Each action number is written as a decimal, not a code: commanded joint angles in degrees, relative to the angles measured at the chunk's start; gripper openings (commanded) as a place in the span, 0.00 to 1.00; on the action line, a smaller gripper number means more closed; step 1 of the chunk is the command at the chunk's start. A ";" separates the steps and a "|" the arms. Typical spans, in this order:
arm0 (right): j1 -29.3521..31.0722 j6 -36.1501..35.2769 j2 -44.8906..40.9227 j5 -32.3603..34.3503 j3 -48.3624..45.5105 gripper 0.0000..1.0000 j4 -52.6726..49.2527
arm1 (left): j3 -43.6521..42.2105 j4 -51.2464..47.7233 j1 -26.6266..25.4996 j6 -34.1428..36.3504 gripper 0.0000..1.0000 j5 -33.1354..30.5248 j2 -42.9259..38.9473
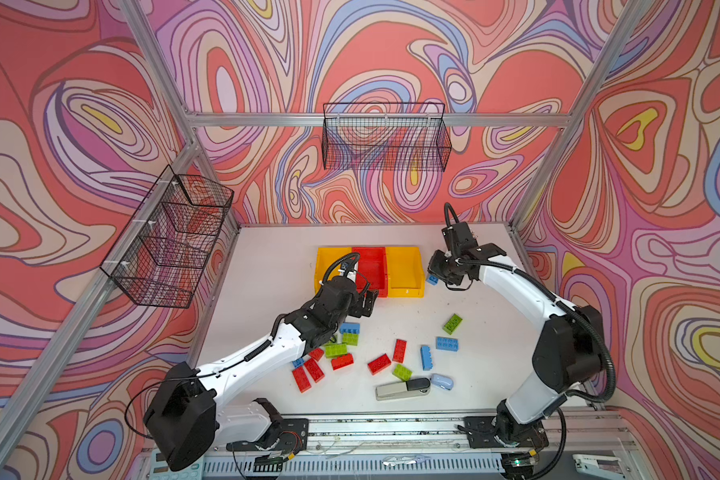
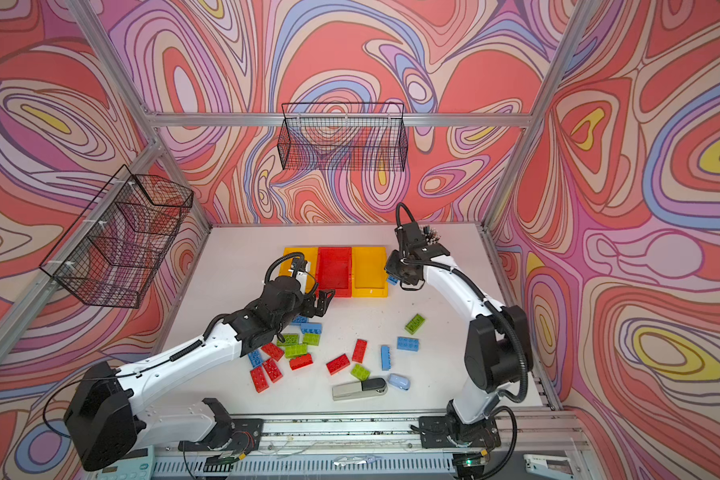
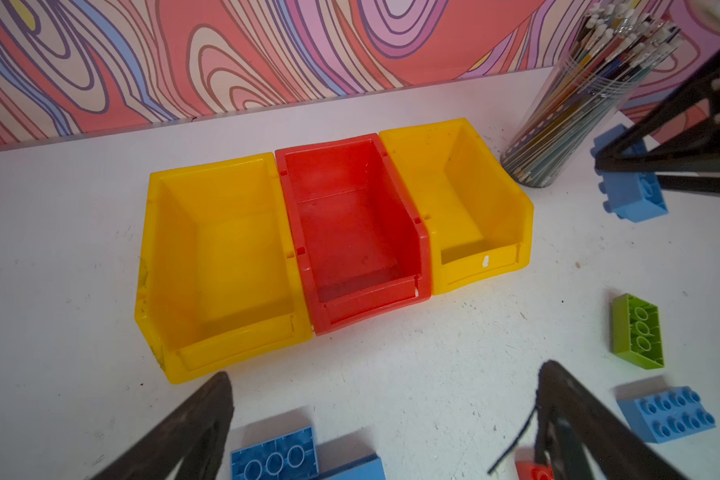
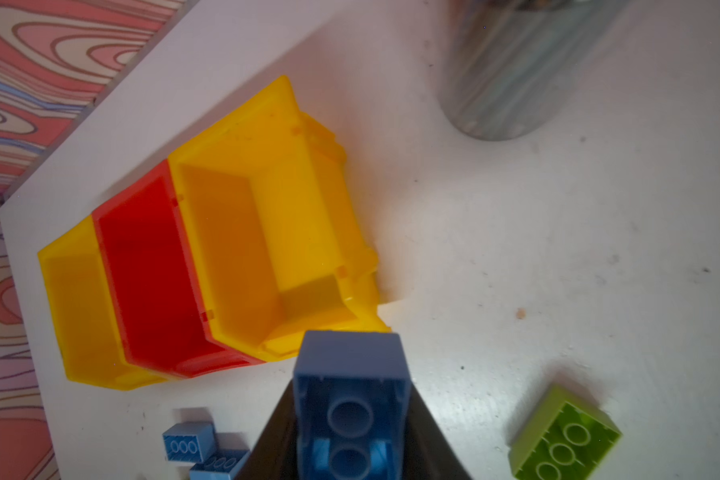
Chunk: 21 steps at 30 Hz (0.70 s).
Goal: Sort the legos into containers by color
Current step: 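Carry the blue brick to the yellow bin nearest the pencil cup and release it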
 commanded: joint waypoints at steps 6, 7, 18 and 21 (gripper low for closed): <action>3.80 -3.56 12.85 -2.85 12.59 0.32 0.33 | 1.73 -5.41 2.10 -2.09 1.00 -0.92 -2.21; 4.28 -3.88 14.40 -2.78 14.22 0.32 0.02 | 2.02 -6.27 2.85 -2.67 1.00 0.31 -2.21; 5.03 -6.52 25.02 -1.71 23.56 0.32 -2.52 | 1.76 -8.18 6.23 -4.25 1.00 1.57 -3.31; 4.99 -7.34 27.56 -1.63 26.05 0.32 -3.64 | 2.07 -8.25 6.45 -4.12 1.00 1.51 -3.05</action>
